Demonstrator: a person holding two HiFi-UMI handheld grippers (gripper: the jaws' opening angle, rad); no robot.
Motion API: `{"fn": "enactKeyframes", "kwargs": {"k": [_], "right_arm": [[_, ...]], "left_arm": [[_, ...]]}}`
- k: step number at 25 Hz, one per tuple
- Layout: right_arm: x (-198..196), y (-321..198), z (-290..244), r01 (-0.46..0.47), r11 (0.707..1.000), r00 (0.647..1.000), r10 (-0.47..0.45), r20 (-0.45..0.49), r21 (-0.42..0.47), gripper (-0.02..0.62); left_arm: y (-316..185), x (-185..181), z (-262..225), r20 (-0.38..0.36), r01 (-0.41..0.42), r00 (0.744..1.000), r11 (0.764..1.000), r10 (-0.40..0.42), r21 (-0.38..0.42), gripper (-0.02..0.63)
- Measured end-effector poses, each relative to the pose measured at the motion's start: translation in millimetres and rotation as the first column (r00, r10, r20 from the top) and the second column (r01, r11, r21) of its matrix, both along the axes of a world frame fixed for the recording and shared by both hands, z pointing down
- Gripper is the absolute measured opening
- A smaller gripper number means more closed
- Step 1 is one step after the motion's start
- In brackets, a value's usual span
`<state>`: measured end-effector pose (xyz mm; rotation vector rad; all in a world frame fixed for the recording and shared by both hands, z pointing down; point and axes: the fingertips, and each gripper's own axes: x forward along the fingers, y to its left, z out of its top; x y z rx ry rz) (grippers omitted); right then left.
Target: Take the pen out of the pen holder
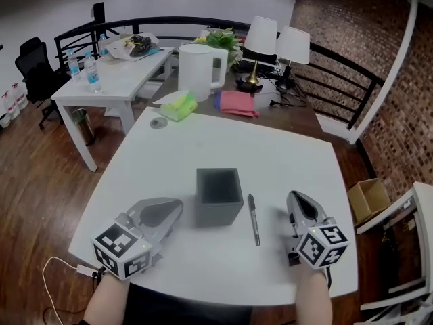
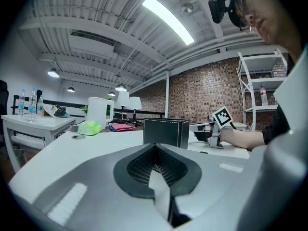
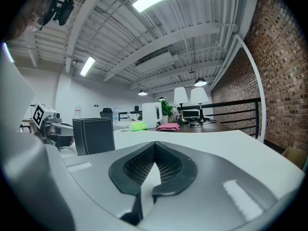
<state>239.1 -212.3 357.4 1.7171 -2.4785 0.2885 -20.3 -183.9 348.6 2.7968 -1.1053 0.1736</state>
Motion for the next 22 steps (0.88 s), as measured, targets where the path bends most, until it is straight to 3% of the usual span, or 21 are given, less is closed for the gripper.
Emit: {"fn": "enactKeyframes", "kwargs": {"k": [16,22], "right_arm": [[-0.8,-1.2,-1.1,-0.001,1.000,1.000,0.001,0.004,0.005,0.012],[1.4,-2.2,-1.5,-0.004,1.000,1.000,0.004,0.003,0.007,0.012]], "left_arm": [[0.5,0.3,-4.1,-0.007,-0.001,1.000,1.000,0.001,-0.008,0.002],[-4.5,-2.4,2.2,0.013,0.001,1.000,1.000,-0.002,0.022,0.002]]}}
